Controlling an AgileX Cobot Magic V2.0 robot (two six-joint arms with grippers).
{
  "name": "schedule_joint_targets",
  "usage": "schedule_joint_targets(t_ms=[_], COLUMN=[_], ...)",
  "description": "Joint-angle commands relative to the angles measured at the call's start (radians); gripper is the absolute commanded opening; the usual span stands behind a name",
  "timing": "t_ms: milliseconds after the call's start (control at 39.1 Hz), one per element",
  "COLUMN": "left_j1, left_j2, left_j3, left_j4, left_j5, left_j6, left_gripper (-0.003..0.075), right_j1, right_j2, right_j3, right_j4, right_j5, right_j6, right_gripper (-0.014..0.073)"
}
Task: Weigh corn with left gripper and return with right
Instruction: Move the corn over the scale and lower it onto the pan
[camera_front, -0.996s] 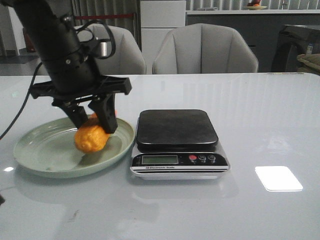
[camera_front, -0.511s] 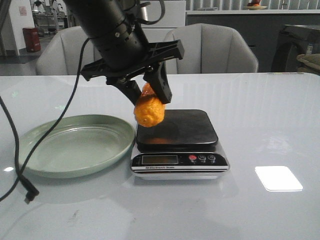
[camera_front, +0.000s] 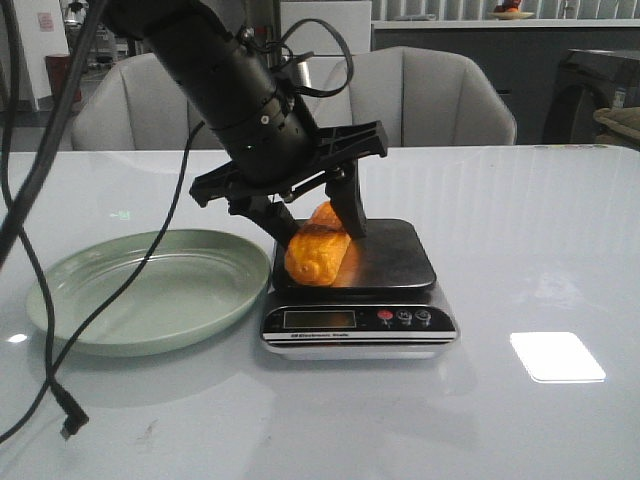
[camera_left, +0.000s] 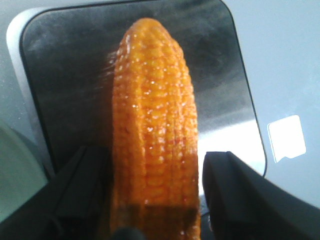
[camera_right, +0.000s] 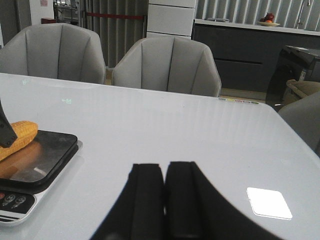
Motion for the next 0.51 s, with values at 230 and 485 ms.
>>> schedule_joint_targets(t_ms=[230, 485], left_j1=[-0.011, -0.011], left_j2=[-0.057, -0.057], left_j3=[-0.051, -0.051], left_j4=[-0.117, -0.189], left_j5=[-0.053, -0.067], left_j6=[0.024, 0.026], left_gripper=[0.0496, 0.0494], right_j1=[-0.005, -0.005], right_j2=[-0.020, -0.020], right_j3=[0.010, 0.010], right_j4=[-0.008, -0.008], right_j5=[-0.082, -0.082], right_j6=[-0.005, -0.005], right_gripper=[0.0157, 0.0157])
